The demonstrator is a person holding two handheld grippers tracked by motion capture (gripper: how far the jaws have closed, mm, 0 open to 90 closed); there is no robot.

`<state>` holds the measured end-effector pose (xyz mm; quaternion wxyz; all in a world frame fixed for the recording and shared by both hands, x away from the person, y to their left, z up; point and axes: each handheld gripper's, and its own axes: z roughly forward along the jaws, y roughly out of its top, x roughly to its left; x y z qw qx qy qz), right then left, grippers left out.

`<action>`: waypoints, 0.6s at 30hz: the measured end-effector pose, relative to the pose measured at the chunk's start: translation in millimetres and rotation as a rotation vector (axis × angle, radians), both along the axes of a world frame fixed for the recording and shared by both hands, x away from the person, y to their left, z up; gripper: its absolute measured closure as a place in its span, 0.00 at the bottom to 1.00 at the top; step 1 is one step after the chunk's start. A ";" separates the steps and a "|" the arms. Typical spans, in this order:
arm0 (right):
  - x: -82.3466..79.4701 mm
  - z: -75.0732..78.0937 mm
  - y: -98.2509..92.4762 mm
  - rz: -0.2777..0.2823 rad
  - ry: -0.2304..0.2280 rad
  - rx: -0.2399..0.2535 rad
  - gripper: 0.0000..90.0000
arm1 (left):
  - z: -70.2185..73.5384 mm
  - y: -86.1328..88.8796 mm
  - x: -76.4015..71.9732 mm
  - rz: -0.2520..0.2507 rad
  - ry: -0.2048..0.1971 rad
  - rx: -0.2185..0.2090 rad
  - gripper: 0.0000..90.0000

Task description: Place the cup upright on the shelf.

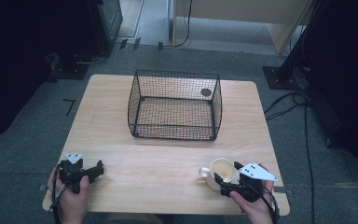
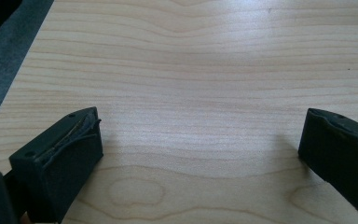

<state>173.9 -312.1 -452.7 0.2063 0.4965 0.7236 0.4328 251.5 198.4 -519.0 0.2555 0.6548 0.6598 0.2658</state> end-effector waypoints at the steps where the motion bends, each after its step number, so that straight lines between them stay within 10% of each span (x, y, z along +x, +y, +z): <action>1: 0.4 -0.7 0.9 -0.002 0.002 -0.008 0.14 | 0.0 0.0 0.0 0.000 0.000 0.000 0.00; 18: 7.8 -19.7 12.0 -0.024 0.030 -0.065 0.09 | 0.0 0.0 0.0 0.000 0.000 0.000 0.00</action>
